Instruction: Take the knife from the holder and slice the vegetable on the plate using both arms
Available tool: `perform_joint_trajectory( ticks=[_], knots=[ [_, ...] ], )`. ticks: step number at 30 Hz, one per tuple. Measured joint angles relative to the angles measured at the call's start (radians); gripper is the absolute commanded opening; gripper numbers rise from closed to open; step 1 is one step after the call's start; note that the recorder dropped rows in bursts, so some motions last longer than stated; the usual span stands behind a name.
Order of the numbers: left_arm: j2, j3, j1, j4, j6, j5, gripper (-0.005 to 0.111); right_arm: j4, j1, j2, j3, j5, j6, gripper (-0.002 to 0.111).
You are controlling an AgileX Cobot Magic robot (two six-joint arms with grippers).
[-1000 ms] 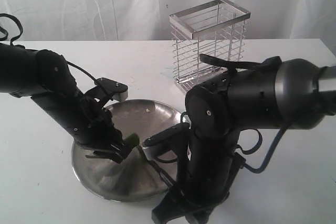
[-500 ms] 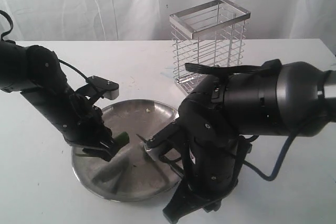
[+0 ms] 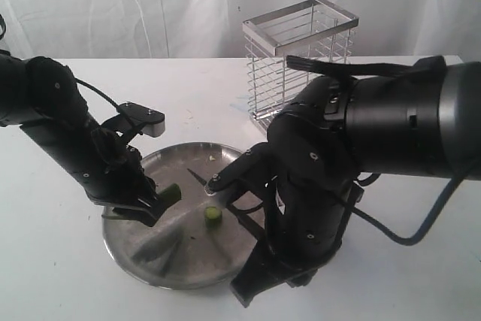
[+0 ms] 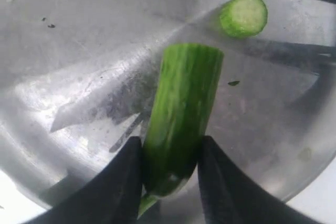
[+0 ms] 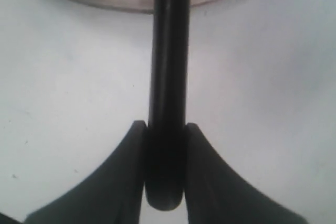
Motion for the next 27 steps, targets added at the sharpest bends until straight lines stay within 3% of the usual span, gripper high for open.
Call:
perform_joint_trajectory(
  ticks=[13, 21, 27],
  knots=[
    [0.000, 0.000, 0.000, 0.006, 0.000, 0.002, 0.003, 0.139, 0.028, -0.002, 0.078, 0.047, -0.109, 0.001],
    [0.000, 0.000, 0.000, 0.008, 0.000, 0.033, 0.003, 0.026, 0.023, -0.002, 0.108, 0.044, -0.075, 0.001],
    [-0.001, 0.009, 0.000, 0.006, 0.000, 0.059, 0.003, -0.056, -0.043, -0.002, 0.108, 0.020, -0.038, 0.001]
  ],
)
